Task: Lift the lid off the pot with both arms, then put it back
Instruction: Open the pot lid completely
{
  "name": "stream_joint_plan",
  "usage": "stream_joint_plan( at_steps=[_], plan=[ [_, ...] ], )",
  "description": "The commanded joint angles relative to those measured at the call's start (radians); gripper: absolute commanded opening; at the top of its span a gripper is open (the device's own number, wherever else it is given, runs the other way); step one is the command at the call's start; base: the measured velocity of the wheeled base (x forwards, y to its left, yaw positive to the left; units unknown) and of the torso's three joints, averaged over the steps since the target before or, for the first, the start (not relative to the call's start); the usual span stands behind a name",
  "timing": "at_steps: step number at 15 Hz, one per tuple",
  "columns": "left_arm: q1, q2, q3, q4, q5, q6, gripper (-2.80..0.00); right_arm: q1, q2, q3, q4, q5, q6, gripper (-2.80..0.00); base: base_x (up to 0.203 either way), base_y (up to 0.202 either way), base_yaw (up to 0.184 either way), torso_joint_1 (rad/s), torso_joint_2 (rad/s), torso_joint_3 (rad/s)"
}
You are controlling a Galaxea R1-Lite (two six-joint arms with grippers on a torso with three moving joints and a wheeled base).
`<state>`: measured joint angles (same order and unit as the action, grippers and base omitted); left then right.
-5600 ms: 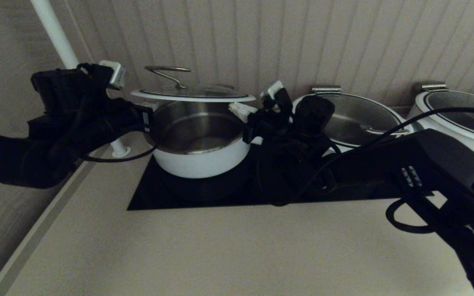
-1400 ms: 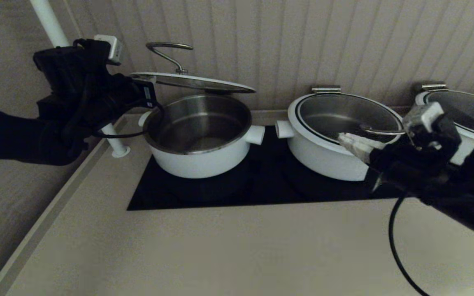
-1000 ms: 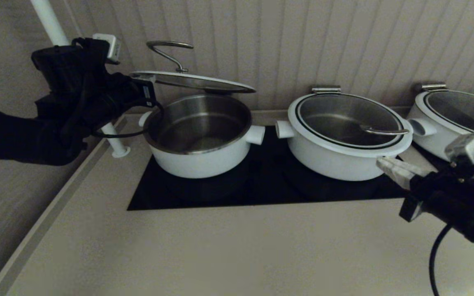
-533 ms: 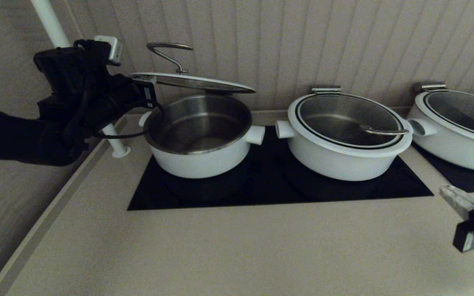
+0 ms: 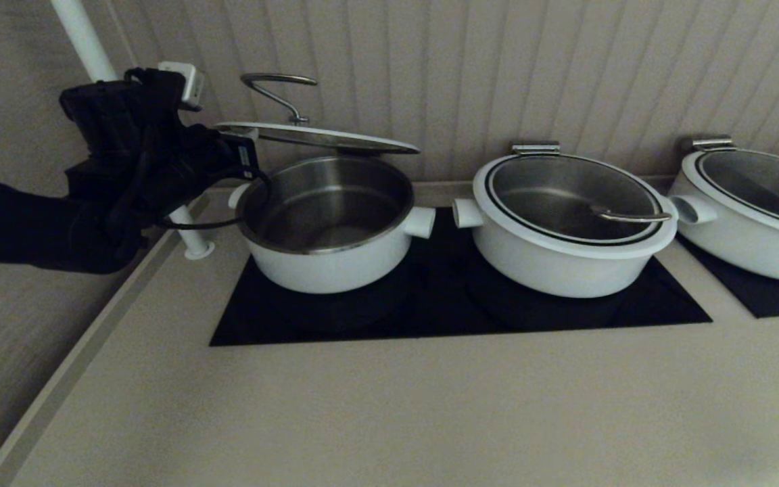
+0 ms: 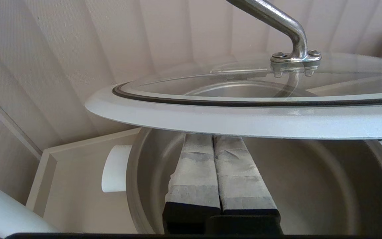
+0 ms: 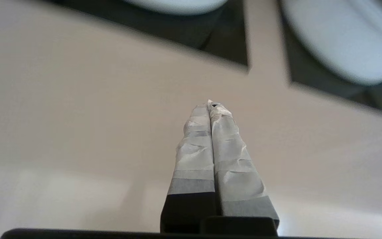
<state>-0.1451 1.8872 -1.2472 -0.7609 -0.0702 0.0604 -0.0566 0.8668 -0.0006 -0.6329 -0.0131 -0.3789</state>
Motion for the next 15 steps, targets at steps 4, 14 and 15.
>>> stream_joint_plan(
  at_steps=[4, 14, 15],
  plan=[
    [-0.001, 0.000, 0.003, -0.005, 0.000, 0.001, -2.80, 0.000, -0.336, 0.001, 0.365, 0.134, 0.018, -2.80, 0.000, 0.000, 0.000, 0.000, 0.00, 0.000],
    [-0.001, -0.008, 0.006, -0.005, 0.001, 0.002, -2.80, 0.035, -0.640, -0.062, 0.717, 0.152, 0.227, -2.80, 0.000, 0.000, 0.000, 0.000, 0.00, 0.000],
    [-0.001, -0.010, 0.006, -0.005, 0.000, 0.002, -2.80, 0.037, -0.688, -0.062, 0.717, 0.151, 0.251, -2.80, 0.000, 0.000, 0.000, 0.000, 0.00, 0.000]
  ],
)
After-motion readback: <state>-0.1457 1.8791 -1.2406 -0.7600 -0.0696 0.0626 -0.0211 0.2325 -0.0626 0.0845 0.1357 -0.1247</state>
